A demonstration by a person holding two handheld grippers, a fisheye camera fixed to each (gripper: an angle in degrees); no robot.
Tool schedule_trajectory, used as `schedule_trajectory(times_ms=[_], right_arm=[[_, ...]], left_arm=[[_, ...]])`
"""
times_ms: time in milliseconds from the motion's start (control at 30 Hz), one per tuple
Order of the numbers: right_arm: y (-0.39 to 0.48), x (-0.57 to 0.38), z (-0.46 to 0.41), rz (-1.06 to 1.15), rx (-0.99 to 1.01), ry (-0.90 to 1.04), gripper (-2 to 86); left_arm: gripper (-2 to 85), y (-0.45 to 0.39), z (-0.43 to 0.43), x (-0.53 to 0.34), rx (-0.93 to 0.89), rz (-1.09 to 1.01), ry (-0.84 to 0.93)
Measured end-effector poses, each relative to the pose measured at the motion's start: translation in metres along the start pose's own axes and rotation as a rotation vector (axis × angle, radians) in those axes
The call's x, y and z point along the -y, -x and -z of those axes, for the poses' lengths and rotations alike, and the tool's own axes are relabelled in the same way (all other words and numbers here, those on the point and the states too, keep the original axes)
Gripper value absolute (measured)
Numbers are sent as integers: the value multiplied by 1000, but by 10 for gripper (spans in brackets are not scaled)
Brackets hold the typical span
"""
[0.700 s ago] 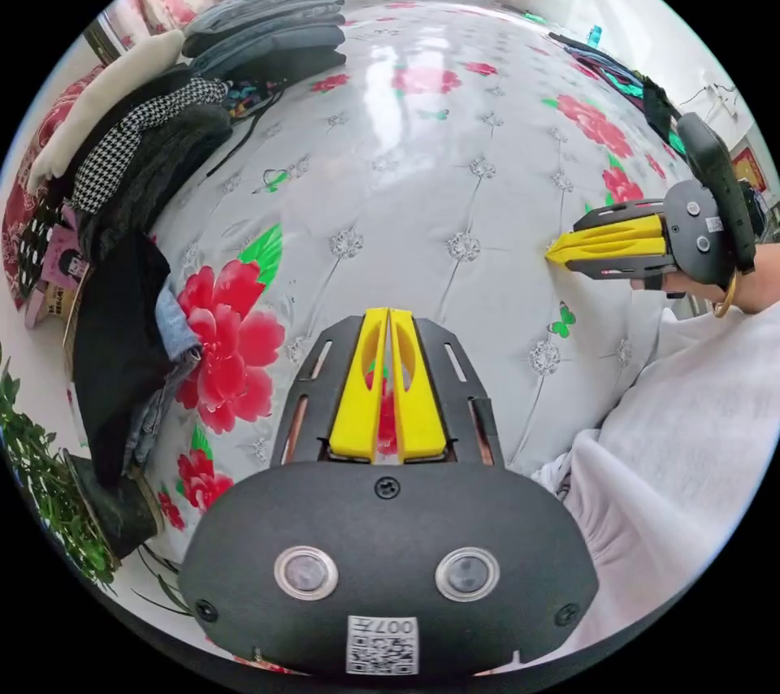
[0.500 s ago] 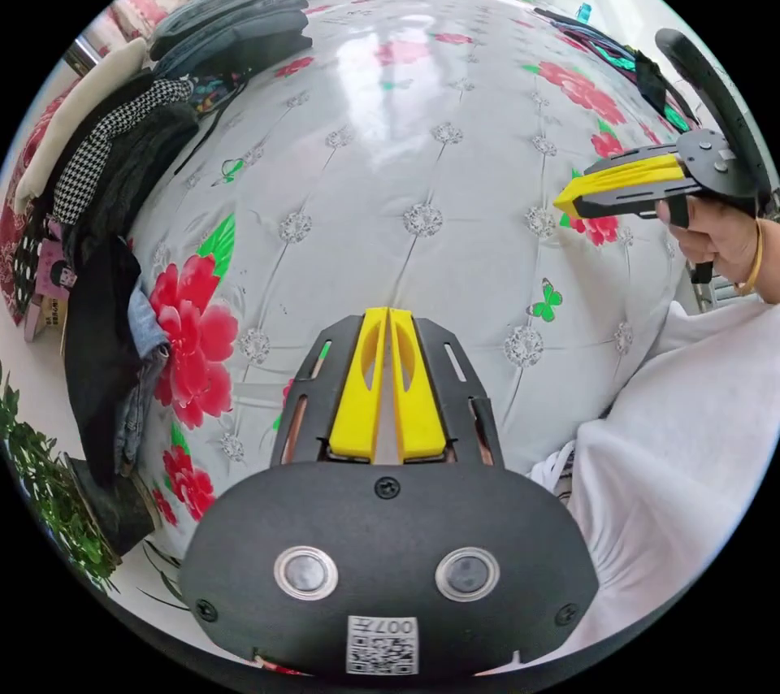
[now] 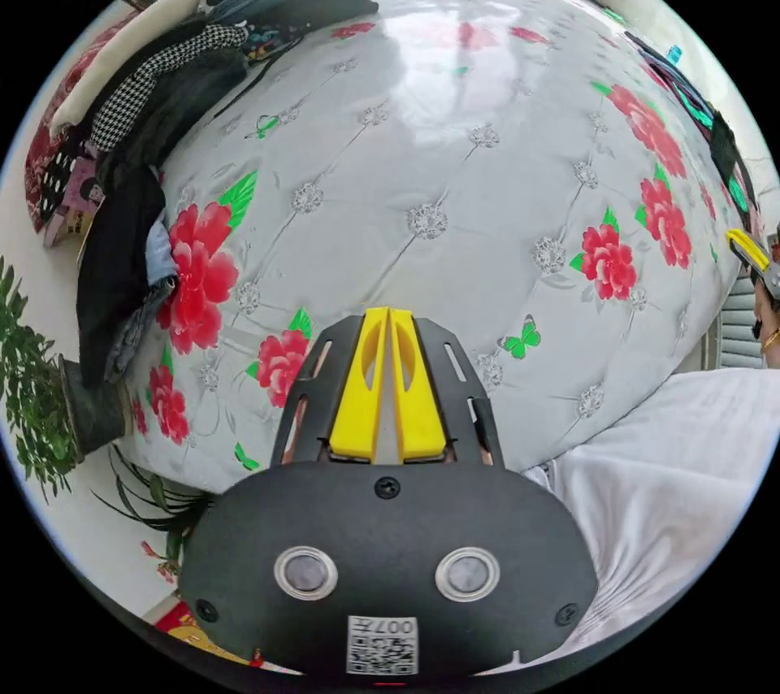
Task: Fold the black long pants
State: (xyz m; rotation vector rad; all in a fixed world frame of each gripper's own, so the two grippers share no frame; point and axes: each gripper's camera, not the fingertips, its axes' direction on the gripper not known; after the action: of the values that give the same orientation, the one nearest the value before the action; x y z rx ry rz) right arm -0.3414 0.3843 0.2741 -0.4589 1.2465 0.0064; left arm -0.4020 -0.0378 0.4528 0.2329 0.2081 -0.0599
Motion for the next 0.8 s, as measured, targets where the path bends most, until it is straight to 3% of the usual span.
schedule_trajectory(times_ms=[133, 267, 400, 800], right_arm=[[-96, -34, -42, -86, -29, -11, 54], [-179, -55, -85, -154, -86, -29, 58], [-281, -61, -132, -232, -91, -58, 61], [-513, -57, -270, -582, 236, -249, 82]], left_arm=[[-10, -57, 0, -9, -145, 110, -4], [-10, -128, -10, 1, -32, -2, 83], [-10, -165, -2, 15, -6, -37, 54], [-10, -194, 12, 20, -29, 176, 172]])
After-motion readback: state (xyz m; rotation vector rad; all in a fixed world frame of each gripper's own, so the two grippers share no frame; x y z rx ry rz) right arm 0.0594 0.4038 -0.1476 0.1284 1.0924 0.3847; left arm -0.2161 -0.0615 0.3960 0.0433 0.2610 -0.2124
